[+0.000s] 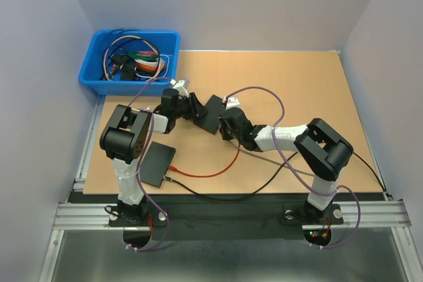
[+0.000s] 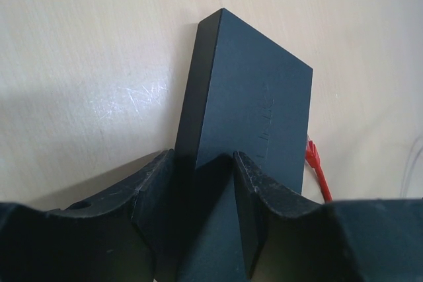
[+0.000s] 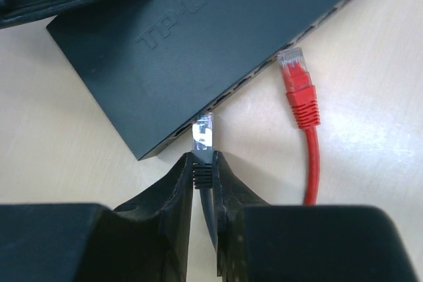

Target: Insert the plug into the switch port

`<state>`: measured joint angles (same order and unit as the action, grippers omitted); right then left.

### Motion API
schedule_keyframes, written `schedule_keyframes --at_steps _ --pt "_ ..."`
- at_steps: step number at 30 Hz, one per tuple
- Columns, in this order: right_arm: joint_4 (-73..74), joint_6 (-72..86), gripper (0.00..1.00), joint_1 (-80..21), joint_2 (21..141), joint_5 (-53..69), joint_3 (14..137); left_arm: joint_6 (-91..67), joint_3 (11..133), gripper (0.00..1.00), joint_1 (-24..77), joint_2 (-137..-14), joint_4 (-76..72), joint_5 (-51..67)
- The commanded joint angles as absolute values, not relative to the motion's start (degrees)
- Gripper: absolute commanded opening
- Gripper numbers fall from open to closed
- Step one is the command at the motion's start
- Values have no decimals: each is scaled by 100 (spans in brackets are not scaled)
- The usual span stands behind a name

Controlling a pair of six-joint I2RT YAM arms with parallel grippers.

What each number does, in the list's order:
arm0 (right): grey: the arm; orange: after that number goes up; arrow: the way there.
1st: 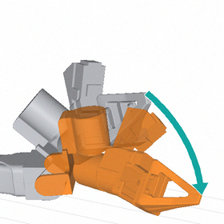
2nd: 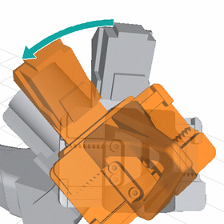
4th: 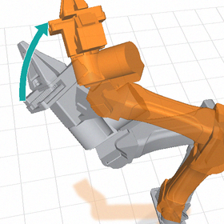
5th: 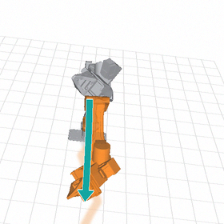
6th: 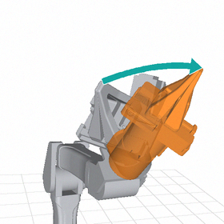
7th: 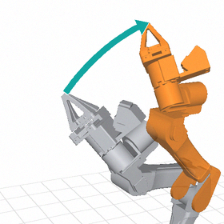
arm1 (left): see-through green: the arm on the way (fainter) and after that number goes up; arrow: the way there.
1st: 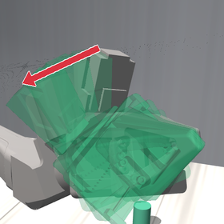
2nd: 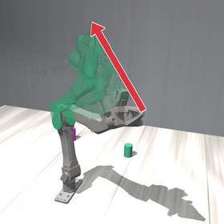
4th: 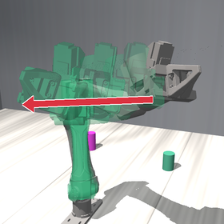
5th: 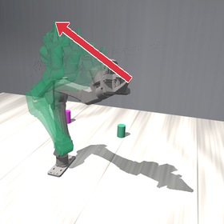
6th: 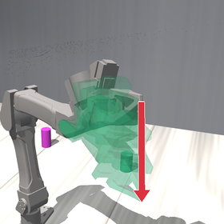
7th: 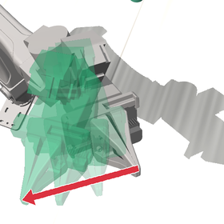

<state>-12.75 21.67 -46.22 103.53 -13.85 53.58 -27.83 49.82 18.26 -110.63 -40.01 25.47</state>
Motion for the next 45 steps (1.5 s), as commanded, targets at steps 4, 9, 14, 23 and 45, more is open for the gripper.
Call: schedule_keyframes --at_steps 4,9,14,23,45 --pt "-1978 2286 1 -4746 10327 -949 5247 -2382 5185 51 1863 -11206 -3577 2610" --pt "-2100 2119 0 -4755 10257 -774 5238 -2224 5212 51 1872 -11232 -3525 2689" --pt "-2258 1715 0 -4755 10178 -756 5081 -1873 5335 51 1872 -11267 -3297 2996" --pt "-2777 950 0 -4535 10002 -782 4729 -1635 5414 50 2004 -11329 -3208 3103" --pt "-2664 817 0 -4333 10318 -896 5747 -1573 5283 47 2145 -11233 -3006 2646"
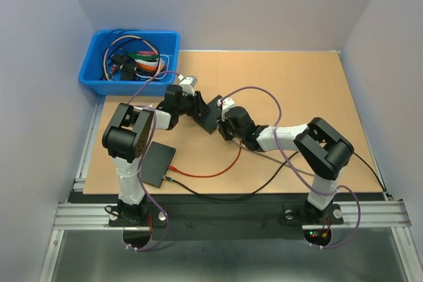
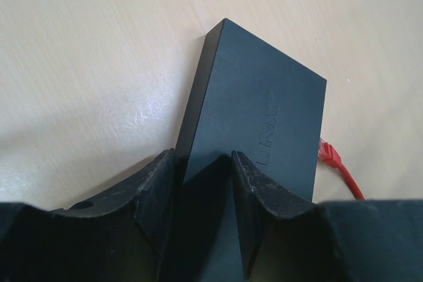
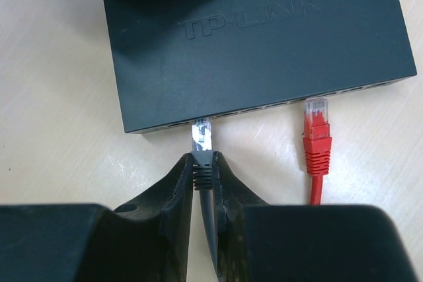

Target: Insert the plug into the switch port

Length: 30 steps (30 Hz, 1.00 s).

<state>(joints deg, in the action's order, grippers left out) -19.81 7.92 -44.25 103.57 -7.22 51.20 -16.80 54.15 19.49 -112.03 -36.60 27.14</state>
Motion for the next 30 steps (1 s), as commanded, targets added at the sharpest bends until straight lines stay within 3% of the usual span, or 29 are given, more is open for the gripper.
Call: schedule_keyframes --at_steps 1,11,30 --pt "-2602 852 0 -4316 10353 -905 5818 -1599 5274 47 2153 -11206 -2988 2602" --pt "-2039 1134 0 -4175 10775 -967 6495 -1793 5107 46 2329 -11118 -2936 2241" --pt "-3084 721 0 -4113 10855 -211 6636 -1863 4940 45 2698 -11312 -2979 2083"
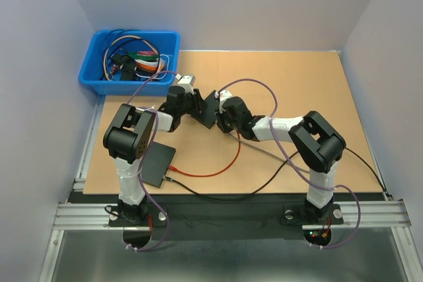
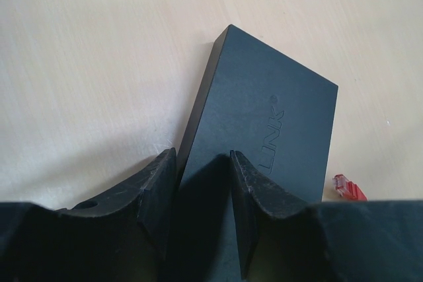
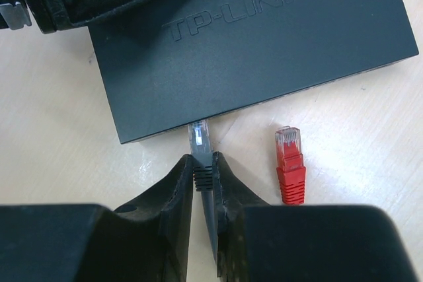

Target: Insert the plug into the switch port

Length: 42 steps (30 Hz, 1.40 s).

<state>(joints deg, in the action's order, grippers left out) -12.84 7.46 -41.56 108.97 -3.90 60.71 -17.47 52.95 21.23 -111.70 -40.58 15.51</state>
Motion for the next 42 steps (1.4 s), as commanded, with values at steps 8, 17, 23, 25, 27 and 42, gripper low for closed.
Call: schedule_keyframes --at_steps 8,17,23,25,27,42 --pt "-3489 879 0 -4052 10951 -62 6943 -1872 4860 45 2865 -11382 -2979 1881" --pt "-3832 1230 0 -3797 11215 860 7391 -1863 4834 45 2988 -11487 -2971 1714" --pt "-4209 1380 0 -3621 11215 2106 7453 -1811 4869 45 3023 -11566 -2918 1538" --pt "-4297 1371 0 -3612 11250 2258 7462 -1802 4878 45 3032 -11610 -2918 1521" --pt "-4507 1397 0 -3586 11320 2426 7453 -1767 4887 45 3058 -11645 -2918 1547" --pt "-5133 1810 1 -3357 11469 1511 7462 -1881 4737 45 3111 -11681 -3225 1599"
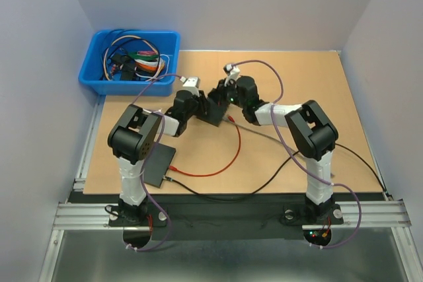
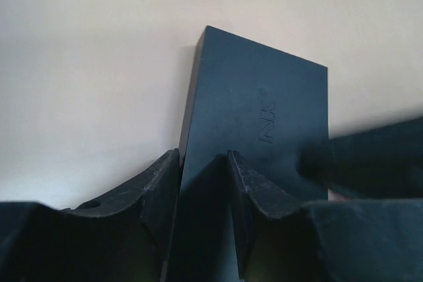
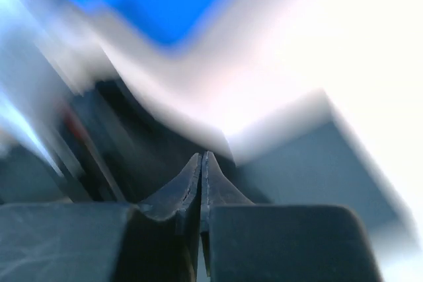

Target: Insert the plug into the switch port

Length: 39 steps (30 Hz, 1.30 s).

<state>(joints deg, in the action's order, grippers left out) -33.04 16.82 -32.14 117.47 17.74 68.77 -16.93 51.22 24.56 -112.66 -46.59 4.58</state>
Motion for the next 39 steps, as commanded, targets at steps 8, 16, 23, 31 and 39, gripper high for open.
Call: schedule_keyframes --at_steps 8,16,23,31,39 --pt "-5107 1925 7 -3349 11461 1398 7164 -1934 4711 45 3076 -11698 -3234 1529" --pt "-3808 1266 53 -3357 10399 283 6628 -2039 4763 46 2936 -11514 -3217 1433" --pt "-2006 1432 67 -3349 9194 -1371 5697 -2021 5080 49 2892 -11233 -2822 1195" --pt "-1354 2091 64 -3349 8176 -1239 4220 -1846 5370 56 2821 -10636 -2119 800" --pt "-879 2180 99 -3357 7516 -713 3877 -1784 5370 62 2610 -9951 -1732 405"
